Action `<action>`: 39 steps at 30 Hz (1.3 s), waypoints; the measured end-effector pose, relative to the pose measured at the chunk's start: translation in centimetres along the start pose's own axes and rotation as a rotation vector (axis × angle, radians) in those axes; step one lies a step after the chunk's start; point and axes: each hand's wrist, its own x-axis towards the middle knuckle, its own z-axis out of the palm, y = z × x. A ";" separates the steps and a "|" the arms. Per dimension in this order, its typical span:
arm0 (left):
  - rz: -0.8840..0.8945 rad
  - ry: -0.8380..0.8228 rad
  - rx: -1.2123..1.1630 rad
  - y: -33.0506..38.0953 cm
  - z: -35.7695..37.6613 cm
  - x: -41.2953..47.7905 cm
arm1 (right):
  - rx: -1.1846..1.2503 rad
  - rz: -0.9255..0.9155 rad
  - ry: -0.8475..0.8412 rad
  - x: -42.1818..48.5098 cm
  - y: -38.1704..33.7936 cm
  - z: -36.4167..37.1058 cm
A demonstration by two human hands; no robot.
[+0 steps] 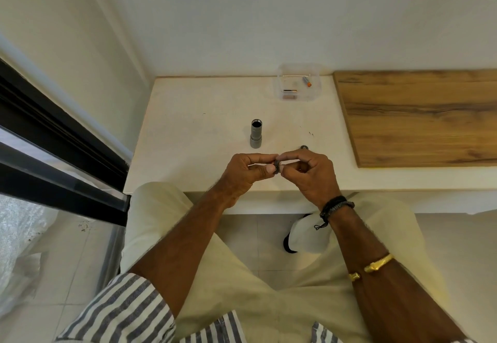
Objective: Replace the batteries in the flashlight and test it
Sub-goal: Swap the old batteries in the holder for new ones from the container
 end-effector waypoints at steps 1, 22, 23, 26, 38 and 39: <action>0.001 0.000 -0.004 0.0 0.1 0.0 | -0.008 -0.019 0.004 0.0 0.0 0.1; -0.127 0.049 -0.424 0.0 1.1 0.3 | 0.125 0.037 0.079 0.2 0.2 0.4; -0.138 0.051 -0.460 0.0 1.2 0.3 | 0.135 0.041 0.080 0.2 0.3 0.3; -0.148 0.043 -0.505 0.0 1.3 0.4 | 0.162 0.028 0.077 0.3 0.4 0.3; -0.127 0.121 -0.476 -0.2 1.5 0.9 | 0.551 0.237 0.345 1.9 1.9 -0.9; -0.123 0.128 -0.438 -0.2 1.6 0.9 | 0.555 0.267 0.384 2.1 2.3 -1.2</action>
